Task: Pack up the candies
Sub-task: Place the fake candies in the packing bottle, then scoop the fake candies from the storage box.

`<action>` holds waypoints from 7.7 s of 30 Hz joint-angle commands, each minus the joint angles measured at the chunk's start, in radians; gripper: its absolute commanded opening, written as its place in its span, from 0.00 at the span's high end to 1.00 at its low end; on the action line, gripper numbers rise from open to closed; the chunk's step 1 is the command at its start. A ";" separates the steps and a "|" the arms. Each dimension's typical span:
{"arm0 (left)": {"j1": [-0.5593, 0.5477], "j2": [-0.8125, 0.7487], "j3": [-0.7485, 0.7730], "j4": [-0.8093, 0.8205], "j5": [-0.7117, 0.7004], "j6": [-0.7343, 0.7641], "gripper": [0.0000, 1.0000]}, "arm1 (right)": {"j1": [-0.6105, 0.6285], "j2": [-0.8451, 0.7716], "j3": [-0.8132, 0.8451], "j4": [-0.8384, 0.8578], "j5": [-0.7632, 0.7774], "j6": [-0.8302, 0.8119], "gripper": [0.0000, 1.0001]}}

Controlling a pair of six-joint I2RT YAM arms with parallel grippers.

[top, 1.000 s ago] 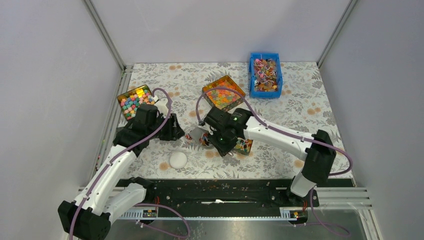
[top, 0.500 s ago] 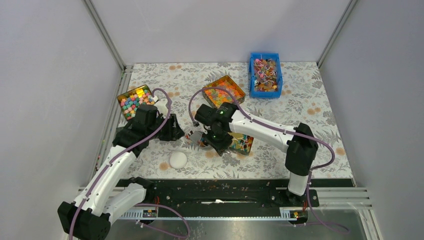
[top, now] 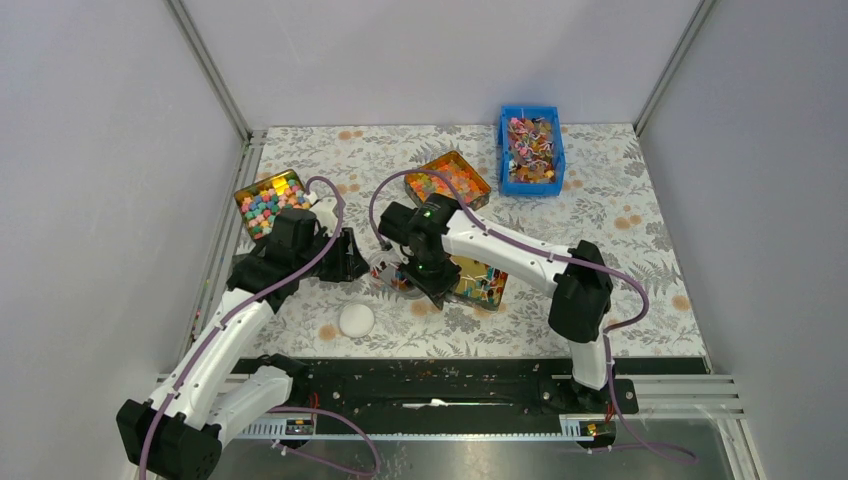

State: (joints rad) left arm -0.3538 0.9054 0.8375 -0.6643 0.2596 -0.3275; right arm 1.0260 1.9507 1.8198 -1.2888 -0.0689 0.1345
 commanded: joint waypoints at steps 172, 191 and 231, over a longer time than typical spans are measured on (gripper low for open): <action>-0.308 0.869 0.415 0.121 0.053 0.136 0.78 | -0.395 0.118 -0.207 0.082 -0.176 0.160 1.00; -0.313 0.865 0.425 0.117 0.052 0.130 0.81 | -0.415 0.078 -0.230 0.125 -0.316 0.114 1.00; -0.315 0.863 0.428 0.120 0.077 0.115 0.83 | -0.406 0.110 -0.180 0.311 -0.132 0.030 1.00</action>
State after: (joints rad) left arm -0.6445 1.7844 1.2354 -0.5903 0.2722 -0.2321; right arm 0.6167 2.1185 1.6871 -1.2461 -0.1883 0.0986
